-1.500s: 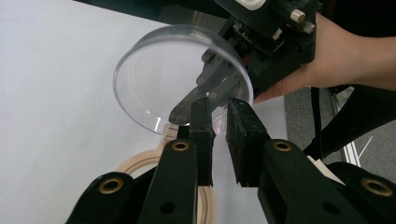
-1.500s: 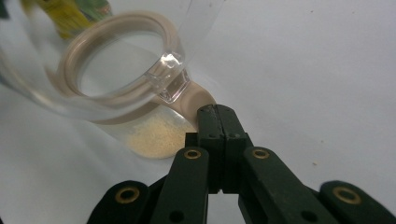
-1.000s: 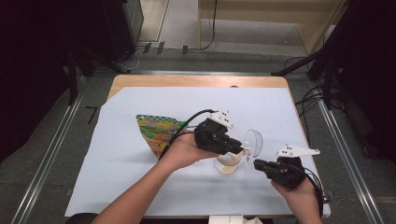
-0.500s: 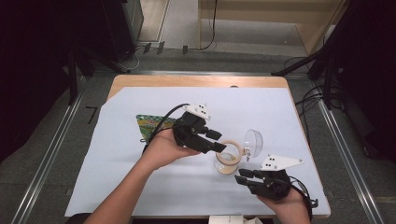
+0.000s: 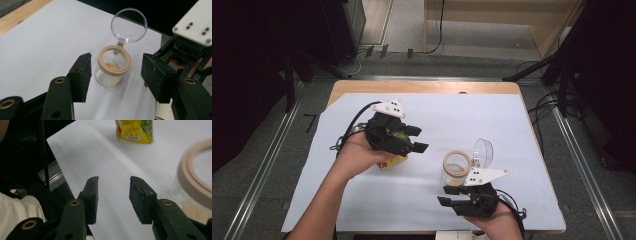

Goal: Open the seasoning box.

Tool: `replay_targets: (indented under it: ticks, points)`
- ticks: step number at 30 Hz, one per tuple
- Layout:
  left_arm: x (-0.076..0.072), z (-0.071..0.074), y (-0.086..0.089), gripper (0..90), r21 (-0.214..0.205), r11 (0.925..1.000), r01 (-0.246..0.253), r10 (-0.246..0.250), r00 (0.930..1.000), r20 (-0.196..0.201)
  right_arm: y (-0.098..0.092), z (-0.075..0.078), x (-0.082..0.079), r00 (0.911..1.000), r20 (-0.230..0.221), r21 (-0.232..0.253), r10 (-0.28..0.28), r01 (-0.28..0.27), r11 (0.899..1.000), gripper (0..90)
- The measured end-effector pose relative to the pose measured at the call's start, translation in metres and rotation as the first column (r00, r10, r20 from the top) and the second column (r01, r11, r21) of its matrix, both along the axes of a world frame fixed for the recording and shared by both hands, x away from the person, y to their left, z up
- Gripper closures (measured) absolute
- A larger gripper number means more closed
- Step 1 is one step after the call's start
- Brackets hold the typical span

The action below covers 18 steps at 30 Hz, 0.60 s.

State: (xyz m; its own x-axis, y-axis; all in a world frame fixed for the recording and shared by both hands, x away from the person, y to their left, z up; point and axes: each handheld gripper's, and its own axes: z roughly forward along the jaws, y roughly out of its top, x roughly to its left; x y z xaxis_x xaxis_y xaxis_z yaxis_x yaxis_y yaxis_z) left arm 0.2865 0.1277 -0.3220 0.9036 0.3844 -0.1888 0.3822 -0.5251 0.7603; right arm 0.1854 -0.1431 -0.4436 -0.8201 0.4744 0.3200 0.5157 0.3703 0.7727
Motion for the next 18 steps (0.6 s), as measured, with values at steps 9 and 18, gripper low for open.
replay_targets:
  ticks: [9,18]
  points:
    - [0.0,0.013,0.035,39.5,0.014,0.9965,-0.082,0.082,0.9959,0.038,0.042,0.007,0.012,0.9961,0.051,-0.016,0.073,-0.072,0.997,56.8]
    - [0.004,0.017,0.067,38.3,-0.005,0.9861,-0.166,0.166,0.985,0.045,0.075,0.005,0.022,0.9837,0.109,-0.007,0.143,-0.143,0.99,51.3]
